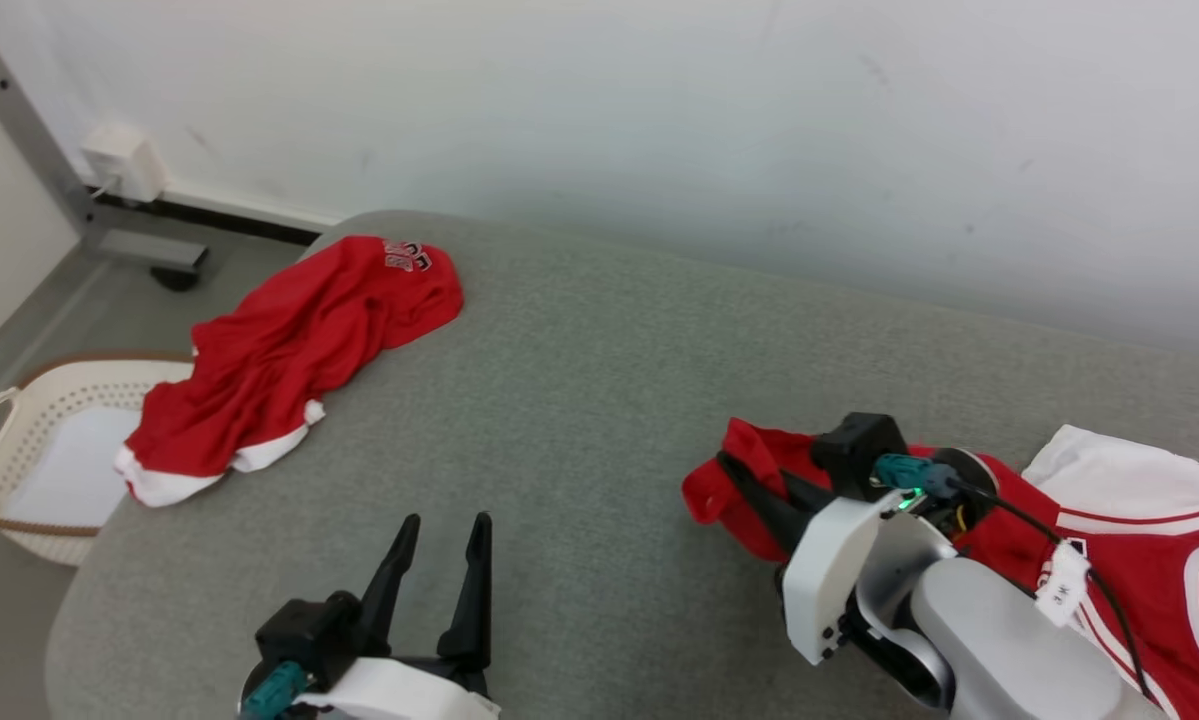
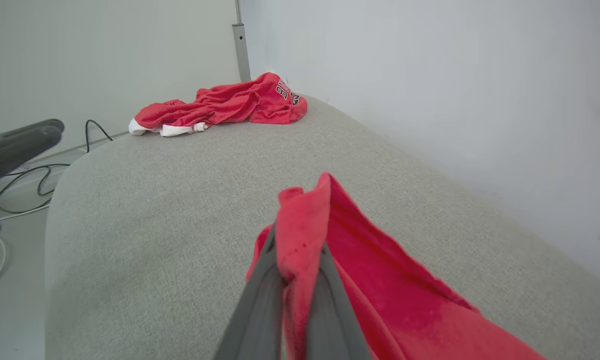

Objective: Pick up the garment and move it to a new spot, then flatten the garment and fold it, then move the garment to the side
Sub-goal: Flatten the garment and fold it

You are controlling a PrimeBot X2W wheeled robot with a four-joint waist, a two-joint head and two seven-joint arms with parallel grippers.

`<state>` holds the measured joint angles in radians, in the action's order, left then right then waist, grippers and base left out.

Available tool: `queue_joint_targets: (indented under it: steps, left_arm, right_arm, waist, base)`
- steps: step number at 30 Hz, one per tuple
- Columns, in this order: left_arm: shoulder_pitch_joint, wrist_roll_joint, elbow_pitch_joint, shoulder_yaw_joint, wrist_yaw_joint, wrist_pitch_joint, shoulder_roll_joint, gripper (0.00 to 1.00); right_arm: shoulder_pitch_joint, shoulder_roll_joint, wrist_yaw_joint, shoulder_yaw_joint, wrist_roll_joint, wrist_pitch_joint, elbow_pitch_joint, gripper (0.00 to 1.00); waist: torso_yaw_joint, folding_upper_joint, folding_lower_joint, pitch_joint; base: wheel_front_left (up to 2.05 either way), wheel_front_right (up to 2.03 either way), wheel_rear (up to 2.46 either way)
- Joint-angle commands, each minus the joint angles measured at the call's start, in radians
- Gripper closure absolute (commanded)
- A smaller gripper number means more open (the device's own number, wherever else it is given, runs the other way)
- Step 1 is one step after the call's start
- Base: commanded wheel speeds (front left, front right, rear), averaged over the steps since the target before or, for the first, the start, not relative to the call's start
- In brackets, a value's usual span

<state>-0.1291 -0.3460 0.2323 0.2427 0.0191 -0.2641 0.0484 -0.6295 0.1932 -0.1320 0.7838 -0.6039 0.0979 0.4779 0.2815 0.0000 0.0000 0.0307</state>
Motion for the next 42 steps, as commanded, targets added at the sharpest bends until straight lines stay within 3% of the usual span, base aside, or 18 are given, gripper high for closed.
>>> queue_joint_targets:
  steps: [1,2,3,4,9,14,20,24,34,37,42]
  left_arm:
    - [-0.011,-0.017,0.001,0.003,-0.003,-0.001,0.004,0.0]
    - [-0.012,-0.019,0.001,0.005,-0.005,-0.001,0.004,0.0]
    - [-0.013,-0.018,0.001,0.006,-0.007,-0.001,0.004,0.0]
    - [-0.013,-0.017,0.001,0.005,-0.007,-0.001,0.004,0.0]
    - [0.002,0.008,0.008,-0.015,-0.01,0.0,0.004,0.0]
    - [0.016,0.028,0.009,-0.043,-0.001,0.0,0.003,0.0]
    - [0.027,0.039,0.005,-0.053,0.008,0.0,0.004,0.0]
    - [0.03,0.04,0.001,-0.053,0.005,0.0,0.004,0.0]
    - [-0.044,0.088,0.051,-0.058,0.046,0.002,0.028,0.0]
    - [-0.124,0.077,0.086,-0.03,0.078,0.067,0.06,0.0]
    - [-0.32,-0.008,0.123,0.008,0.108,0.32,0.145,0.0]
  right_arm:
    - [-0.02,-0.002,0.003,0.015,-0.009,-0.008,0.017,1.0]
    - [-0.03,-0.011,0.003,0.029,-0.026,-0.014,0.037,1.0]
    - [-0.035,-0.022,0.003,0.041,-0.046,-0.016,0.057,0.13]
    - [-0.042,-0.028,0.003,0.05,-0.058,-0.02,0.075,0.0]
    - [-0.065,-0.033,0.003,0.072,-0.104,-0.085,0.124,0.0]
    - [-0.043,0.001,0.003,0.039,-0.169,-0.19,0.073,0.0]
    - [0.037,0.099,0.003,-0.082,-0.162,-0.28,0.041,0.0]
    - [0.134,0.122,0.003,-0.196,-0.15,-0.321,0.034,0.0]
    - [0.299,0.068,0.003,-0.379,-0.055,-0.347,-0.021,0.0]
    - [0.321,0.045,0.003,-0.417,-0.028,-0.347,-0.043,0.0]
    - [0.337,0.008,0.003,-0.462,0.007,-0.337,-0.078,0.0]
  waist:
    - [0.021,0.0,0.0,0.014]
    - [0.027,0.0,0.0,0.016]
    - [0.03,0.0,0.0,0.016]
    - [0.031,0.0,0.0,0.017]
    - [-0.004,0.0,0.0,0.006]
    - [-0.09,0.0,0.0,-0.024]
    - [-0.192,0.0,0.0,-0.044]
    - [-0.241,0.0,0.0,-0.046]
    - [-0.329,0.0,0.0,-0.023]
    - [-0.351,0.0,0.0,-0.006]
    - [-0.398,0.0,0.0,0.044]
  base:
    - [0.0,0.0,0.0]
    - [0.0,0.0,0.0]
    - [0.0,0.0,0.0]
    - [0.0,0.0,0.0]
    - [0.0,0.0,0.0]
    - [0.0,0.0,0.0]
    - [0.0,0.0,0.0]
    - [0.0,0.0,0.0]
    - [0.0,0.0,0.0]
    - [0.0,0.0,0.0]
    - [0.0,0.0,0.0]
